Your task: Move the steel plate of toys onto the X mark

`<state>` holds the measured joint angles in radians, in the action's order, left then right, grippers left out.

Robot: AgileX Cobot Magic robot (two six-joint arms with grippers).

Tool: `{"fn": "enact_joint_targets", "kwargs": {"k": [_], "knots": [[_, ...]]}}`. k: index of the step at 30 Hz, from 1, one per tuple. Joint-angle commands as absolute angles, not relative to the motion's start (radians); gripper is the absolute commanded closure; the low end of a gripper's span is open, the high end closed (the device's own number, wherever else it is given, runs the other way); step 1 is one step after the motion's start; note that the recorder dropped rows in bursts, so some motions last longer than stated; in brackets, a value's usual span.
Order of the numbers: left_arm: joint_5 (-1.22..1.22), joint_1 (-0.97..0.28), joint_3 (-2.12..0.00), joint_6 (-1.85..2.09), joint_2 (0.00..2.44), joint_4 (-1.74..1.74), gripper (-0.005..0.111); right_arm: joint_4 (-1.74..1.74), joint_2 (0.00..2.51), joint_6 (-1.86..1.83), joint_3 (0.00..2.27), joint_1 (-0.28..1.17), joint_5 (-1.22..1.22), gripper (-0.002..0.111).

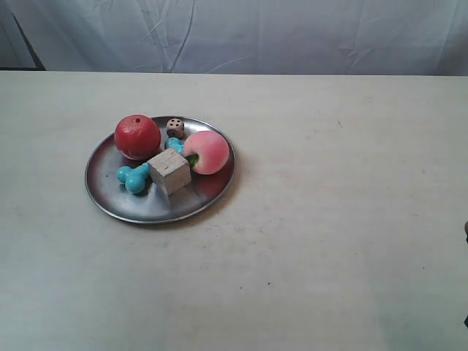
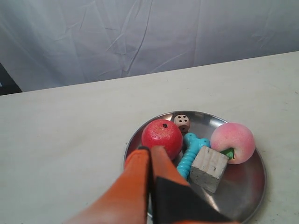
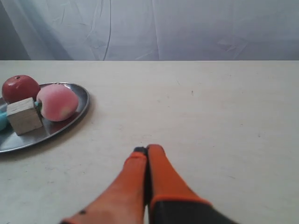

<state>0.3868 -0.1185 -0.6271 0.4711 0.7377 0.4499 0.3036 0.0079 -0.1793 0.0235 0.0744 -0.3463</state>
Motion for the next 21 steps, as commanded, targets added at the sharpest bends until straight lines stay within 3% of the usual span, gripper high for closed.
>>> {"fn": "enact_joint_targets", "kwargs": {"k": [1,13,21], "knots": [[0.381,-0.122,-0.625,0.473,0.731,0.453,0.107,0.300,0.000,-0.182,0.018,0.070,-0.333,0.108],[0.324,-0.122,-0.569,0.473,0.669,0.423,0.107,0.300,0.000,-0.182,0.018,0.070,-0.333,0.108],[0.219,-0.112,-0.297,0.306,0.351,0.309,0.107,0.300,0.000,-0.182,0.018,0.070,-0.333,0.108]]}}
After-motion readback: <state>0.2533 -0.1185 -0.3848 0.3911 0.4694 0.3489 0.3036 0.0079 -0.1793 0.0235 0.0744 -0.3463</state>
